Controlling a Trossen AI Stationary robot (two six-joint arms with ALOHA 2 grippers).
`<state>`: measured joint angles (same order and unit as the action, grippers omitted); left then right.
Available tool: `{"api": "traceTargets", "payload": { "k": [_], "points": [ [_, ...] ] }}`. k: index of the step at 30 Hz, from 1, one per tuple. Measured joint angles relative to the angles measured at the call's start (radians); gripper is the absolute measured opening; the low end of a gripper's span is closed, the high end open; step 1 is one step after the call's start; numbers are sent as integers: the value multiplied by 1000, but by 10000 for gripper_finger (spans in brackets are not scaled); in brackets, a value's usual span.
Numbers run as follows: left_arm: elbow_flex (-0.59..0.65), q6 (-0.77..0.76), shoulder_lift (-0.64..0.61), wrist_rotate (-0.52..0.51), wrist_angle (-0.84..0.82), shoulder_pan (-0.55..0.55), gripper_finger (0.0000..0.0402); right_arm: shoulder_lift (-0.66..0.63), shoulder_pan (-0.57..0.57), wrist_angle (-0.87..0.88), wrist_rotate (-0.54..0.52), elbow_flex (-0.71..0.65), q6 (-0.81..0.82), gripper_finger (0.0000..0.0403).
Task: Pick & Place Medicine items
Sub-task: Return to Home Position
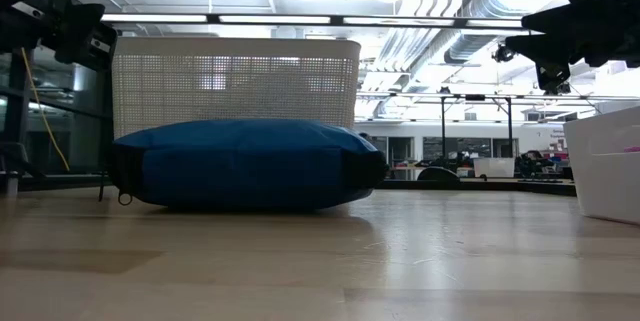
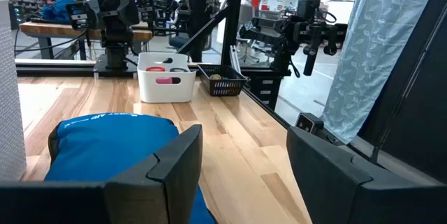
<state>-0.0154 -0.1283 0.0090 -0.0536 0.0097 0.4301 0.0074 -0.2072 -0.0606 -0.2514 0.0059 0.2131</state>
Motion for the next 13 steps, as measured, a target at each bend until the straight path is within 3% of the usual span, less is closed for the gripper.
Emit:
{"api": "traceTargets", "payload": {
  "k": [13],
  "points": [
    [0,0,0,0,0,0,202,0,0,0,0,0,0,158]
  ]
}}
